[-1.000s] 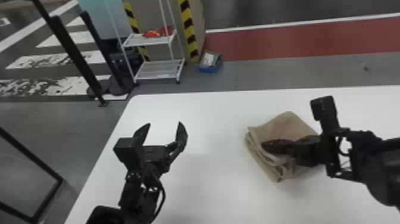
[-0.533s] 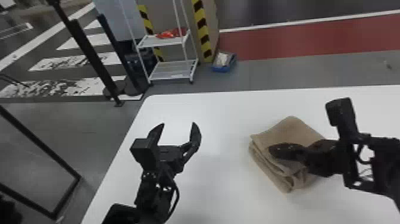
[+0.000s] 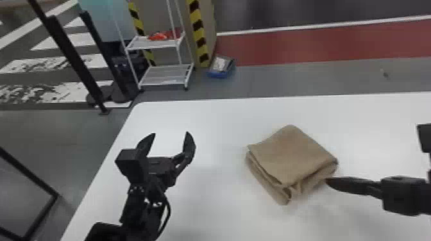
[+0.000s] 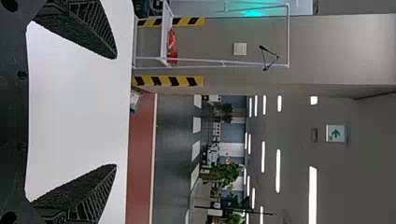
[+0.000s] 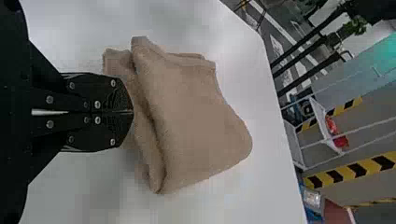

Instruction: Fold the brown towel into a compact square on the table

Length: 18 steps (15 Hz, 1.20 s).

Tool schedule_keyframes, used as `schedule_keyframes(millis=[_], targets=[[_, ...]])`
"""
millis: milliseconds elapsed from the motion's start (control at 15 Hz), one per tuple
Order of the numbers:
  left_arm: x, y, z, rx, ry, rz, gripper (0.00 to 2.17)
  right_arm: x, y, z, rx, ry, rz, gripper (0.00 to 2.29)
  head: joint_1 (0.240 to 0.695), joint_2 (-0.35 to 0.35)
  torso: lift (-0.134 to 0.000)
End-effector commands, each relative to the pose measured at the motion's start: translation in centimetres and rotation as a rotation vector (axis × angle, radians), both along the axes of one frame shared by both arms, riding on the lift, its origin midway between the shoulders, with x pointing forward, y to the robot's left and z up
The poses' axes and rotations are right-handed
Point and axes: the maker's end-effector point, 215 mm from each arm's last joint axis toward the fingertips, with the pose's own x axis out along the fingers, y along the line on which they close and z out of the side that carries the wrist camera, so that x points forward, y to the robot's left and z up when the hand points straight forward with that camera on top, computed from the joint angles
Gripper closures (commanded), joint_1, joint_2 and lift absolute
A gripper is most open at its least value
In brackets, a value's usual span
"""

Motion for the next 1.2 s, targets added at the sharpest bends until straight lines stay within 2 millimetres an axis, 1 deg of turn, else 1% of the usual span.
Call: schedule_keyframes(millis=[0,67,133,200,333,400,467,600,800,867,933,1000,1067,1133], targets=[[0.3,-0.5,-0.2,-0.002,0.002,-0.009,0.04,-0.8,-3.3,-0.7,-0.018,0.054,-0.062,2.08,0.695,0.182,-0.125],[0.3,-0.6,-0.1,-0.002,0.001,-0.012,0.04,-0.5,-3.9,-0.8,-0.029,0.055,-0.072,2.08,0.695,0.163,-0.125],[0.3,-0.6,-0.2,-0.002,0.002,-0.012,0.04,0.0,-4.0,-1.3,-0.039,0.06,-0.078,2.08,0.695,0.146,-0.125],[0.3,-0.6,-0.1,-0.002,0.001,-0.012,0.04,0.7,-3.5,-1.6,-0.04,0.068,-0.069,2.08,0.695,0.132,-0.125],[0.3,-0.6,-0.1,-0.002,0.001,-0.012,0.05,2.4,-1.9,-2.8,-0.07,0.087,-0.04,2.08,0.695,0.117,-0.125],[0.3,-0.6,-0.1,-0.001,0.001,-0.013,0.05,3.8,-0.9,-2.8,-0.086,0.07,-0.024,2.08,0.695,0.12,-0.125],[0.2,-0.5,-0.2,-0.001,0.004,-0.011,0.05,4.8,0.3,-2.6,-0.096,0.043,-0.002,2.08,0.695,0.125,-0.125],[0.0,0.0,-0.4,0.003,0.007,-0.003,0.05,7.1,2.0,-2.3,-0.126,0.01,0.002,2.08,0.695,0.148,-0.125],[0.0,0.1,-0.4,0.002,0.008,-0.001,0.05,9.6,4.9,-1.8,-0.134,-0.018,0.02,2.08,0.695,0.173,-0.125],[-0.1,0.1,-0.5,0.002,0.008,-0.001,0.05,10.8,5.7,-1.6,-0.142,-0.045,0.018,2.08,0.695,0.19,-0.125],[-0.1,0.1,-0.6,-0.001,0.01,0.0,0.05,12.2,5.8,-1.3,-0.153,-0.084,0.004,2.08,0.695,0.196,-0.125],[-0.1,0.1,-0.7,0.001,0.011,0.0,0.05,13.3,6.6,-1.1,-0.168,-0.105,0.008,2.08,0.695,0.201,-0.125],[-0.2,0.2,-0.7,0.001,0.012,0.001,0.05,14.2,7.0,-1.3,-0.186,-0.108,0.012,2.08,0.695,0.204,-0.125],[-0.2,0.3,-0.7,0.002,0.011,0.002,0.05,15.6,8.1,-0.7,-0.176,-0.142,0.01,2.08,0.695,0.207,-0.125]])
